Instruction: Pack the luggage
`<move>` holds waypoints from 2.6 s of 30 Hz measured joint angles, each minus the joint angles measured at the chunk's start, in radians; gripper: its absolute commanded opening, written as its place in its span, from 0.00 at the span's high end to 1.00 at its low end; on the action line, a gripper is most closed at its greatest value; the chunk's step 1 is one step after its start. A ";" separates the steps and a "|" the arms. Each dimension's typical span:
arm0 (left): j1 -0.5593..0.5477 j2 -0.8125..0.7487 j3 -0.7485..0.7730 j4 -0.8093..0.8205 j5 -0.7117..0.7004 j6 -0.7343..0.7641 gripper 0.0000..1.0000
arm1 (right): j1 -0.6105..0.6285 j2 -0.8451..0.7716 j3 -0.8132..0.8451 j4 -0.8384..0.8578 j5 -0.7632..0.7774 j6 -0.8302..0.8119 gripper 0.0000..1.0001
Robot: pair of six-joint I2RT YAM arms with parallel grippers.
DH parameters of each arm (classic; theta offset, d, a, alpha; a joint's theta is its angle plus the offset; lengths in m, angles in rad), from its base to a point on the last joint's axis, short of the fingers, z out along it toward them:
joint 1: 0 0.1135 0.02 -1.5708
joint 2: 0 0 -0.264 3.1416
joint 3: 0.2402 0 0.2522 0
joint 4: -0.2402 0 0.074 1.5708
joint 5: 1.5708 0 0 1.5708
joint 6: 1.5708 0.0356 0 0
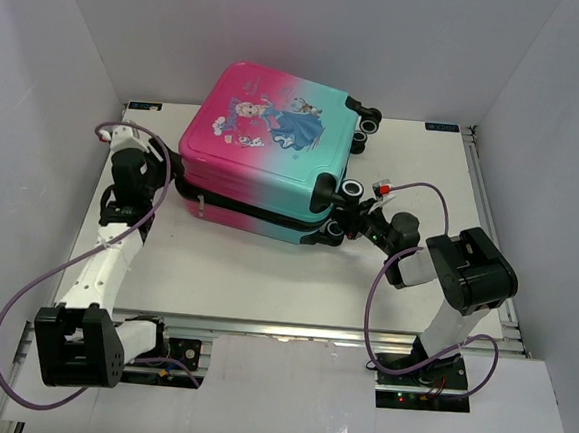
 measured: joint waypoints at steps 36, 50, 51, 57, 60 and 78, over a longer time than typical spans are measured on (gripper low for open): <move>-0.864 1.068 1.374 -0.393 -0.186 0.517 0.79 | -0.005 0.047 -0.010 0.061 -0.021 0.021 0.92; -0.909 0.888 1.180 -0.511 -0.144 0.459 0.79 | -0.004 0.020 -0.046 0.075 0.002 0.016 0.92; -0.910 0.864 1.153 -0.511 -0.140 0.451 0.79 | -0.004 0.019 -0.048 0.075 0.003 0.016 0.92; -0.920 0.768 1.012 -0.510 -0.114 0.415 0.69 | -0.004 0.013 -0.053 0.075 0.006 0.015 0.92; -0.920 0.750 0.981 -0.474 -0.105 0.409 0.53 | -0.004 0.005 -0.057 0.074 0.007 0.016 0.92; -0.924 0.736 1.038 -0.551 0.053 0.867 0.36 | -0.004 -0.019 -0.081 0.076 0.020 -0.007 0.92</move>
